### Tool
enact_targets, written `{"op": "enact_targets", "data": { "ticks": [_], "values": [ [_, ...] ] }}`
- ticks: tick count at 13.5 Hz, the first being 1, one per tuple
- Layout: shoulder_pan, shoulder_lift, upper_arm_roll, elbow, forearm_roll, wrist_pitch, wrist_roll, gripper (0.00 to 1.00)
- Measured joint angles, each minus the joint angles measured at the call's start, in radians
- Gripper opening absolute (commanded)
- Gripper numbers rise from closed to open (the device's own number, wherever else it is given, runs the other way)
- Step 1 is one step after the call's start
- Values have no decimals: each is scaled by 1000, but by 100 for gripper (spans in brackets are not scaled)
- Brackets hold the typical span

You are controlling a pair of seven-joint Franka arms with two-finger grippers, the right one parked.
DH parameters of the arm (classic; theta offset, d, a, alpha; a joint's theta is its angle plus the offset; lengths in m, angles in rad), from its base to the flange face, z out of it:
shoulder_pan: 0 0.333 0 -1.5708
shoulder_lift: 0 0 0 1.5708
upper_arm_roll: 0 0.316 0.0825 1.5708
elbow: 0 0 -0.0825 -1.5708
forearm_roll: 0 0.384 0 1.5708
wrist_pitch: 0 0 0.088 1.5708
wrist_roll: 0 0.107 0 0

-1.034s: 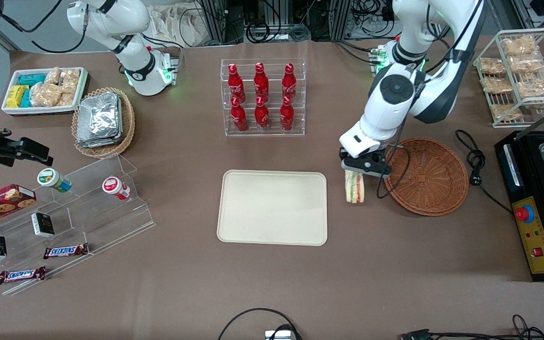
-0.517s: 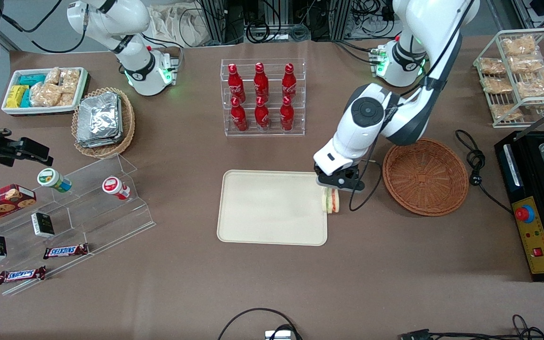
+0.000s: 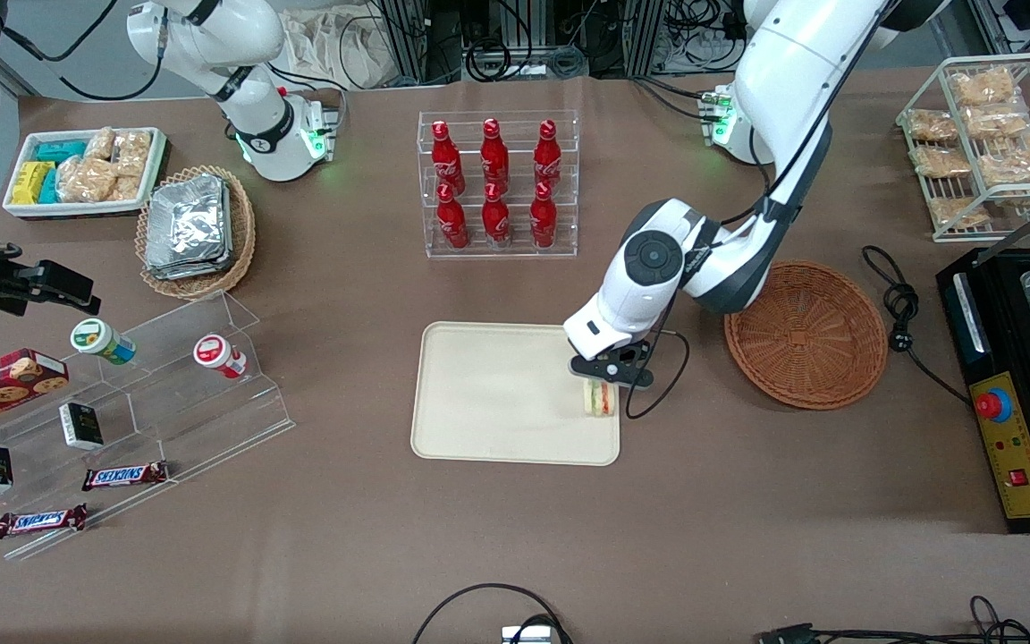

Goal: Place sandwich from basket to tray
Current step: 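Lift the sandwich out of the basket and carry it over the tray, then lower the sandwich onto the tray and open the left gripper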

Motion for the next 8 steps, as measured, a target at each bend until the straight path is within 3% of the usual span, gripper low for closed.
{"op": "enact_targets", "data": {
  "ticks": [8],
  "values": [
    [-54,124,1,131,69,0,-125,18]
  ]
}}
